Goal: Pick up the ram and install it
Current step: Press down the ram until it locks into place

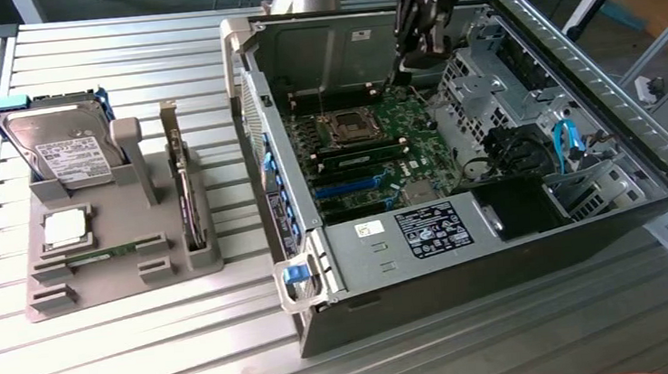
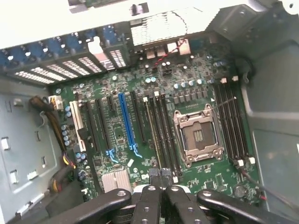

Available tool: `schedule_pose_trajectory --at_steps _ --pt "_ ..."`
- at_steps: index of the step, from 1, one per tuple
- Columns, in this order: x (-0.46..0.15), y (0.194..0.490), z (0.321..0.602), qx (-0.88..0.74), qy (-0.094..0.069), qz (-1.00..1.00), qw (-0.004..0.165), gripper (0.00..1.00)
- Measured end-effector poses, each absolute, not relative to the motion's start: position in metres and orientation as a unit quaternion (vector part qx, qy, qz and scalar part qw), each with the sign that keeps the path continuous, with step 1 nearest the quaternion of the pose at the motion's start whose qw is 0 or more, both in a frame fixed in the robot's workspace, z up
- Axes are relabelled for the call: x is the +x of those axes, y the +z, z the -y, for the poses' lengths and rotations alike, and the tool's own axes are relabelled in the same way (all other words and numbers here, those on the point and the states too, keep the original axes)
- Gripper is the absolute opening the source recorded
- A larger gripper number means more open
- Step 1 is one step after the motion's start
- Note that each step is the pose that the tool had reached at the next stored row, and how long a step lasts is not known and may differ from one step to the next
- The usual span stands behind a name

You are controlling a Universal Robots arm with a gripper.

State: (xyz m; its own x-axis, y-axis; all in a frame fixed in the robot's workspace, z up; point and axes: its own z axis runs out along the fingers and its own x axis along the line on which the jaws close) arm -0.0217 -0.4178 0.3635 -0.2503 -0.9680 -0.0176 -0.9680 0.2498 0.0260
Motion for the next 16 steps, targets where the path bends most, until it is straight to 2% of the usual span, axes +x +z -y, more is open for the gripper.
schedule_pose_trajectory --at_steps 16 --pt "-0.0217 0.3635 0.4178 0.527 -0.016 0.850 0.000 0.10"
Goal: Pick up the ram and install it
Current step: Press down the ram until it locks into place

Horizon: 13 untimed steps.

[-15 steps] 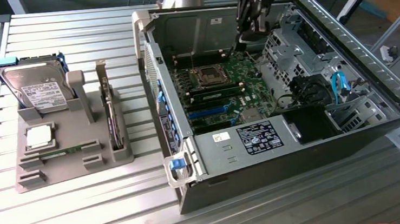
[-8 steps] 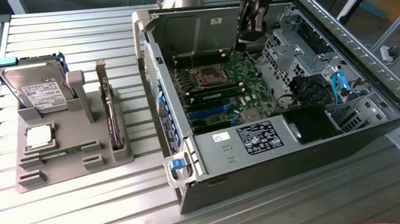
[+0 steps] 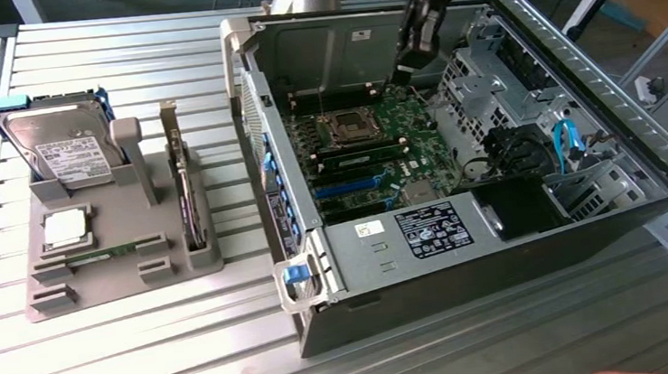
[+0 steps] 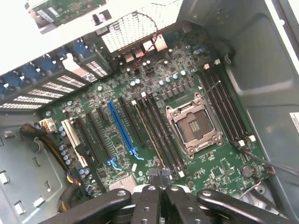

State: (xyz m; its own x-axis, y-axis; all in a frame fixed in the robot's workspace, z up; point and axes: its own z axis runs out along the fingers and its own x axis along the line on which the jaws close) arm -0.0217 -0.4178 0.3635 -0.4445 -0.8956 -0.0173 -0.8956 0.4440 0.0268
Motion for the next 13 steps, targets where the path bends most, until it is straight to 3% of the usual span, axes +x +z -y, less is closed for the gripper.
schedule_pose_trajectory --at_steps 13 --pt "-0.0217 0.3635 0.4178 -0.465 0.016 -0.885 0.001 0.10"
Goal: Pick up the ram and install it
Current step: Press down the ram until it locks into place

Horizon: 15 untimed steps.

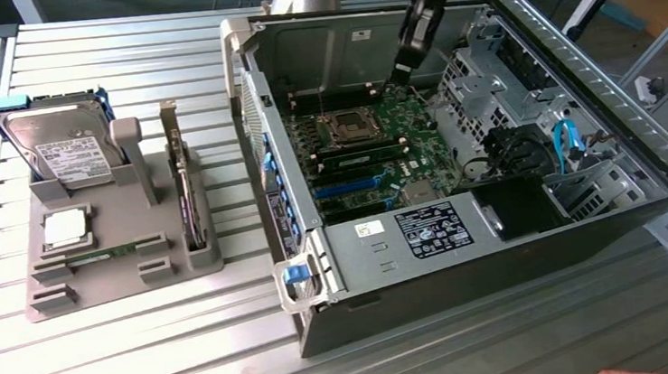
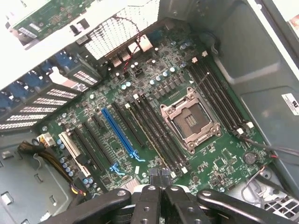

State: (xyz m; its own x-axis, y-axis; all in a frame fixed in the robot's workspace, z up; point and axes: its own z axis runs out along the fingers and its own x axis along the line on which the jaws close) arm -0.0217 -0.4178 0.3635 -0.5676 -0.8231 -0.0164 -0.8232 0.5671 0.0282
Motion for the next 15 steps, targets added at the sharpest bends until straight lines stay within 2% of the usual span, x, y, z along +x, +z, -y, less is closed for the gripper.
schedule_pose_trajectory --at_steps 15 --pt "-0.0217 0.3635 0.4178 -0.388 0.016 -0.921 0.002 0.10"
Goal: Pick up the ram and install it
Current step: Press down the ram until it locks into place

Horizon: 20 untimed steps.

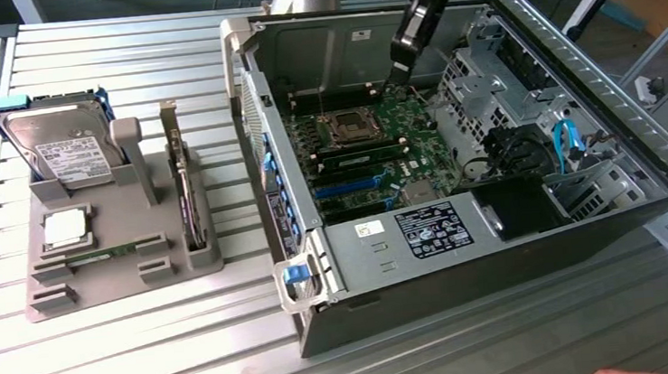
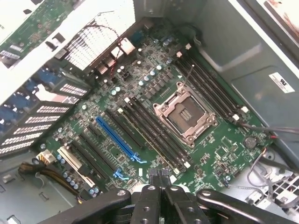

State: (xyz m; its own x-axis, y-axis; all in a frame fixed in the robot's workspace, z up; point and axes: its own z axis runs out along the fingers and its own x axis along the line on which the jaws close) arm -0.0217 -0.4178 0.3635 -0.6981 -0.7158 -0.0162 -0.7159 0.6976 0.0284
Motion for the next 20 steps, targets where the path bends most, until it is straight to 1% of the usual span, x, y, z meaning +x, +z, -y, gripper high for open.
schedule_pose_trajectory --at_steps 20 --pt "-0.0217 0.3632 0.4178 -0.202 0.016 -0.979 0.005 0.10"
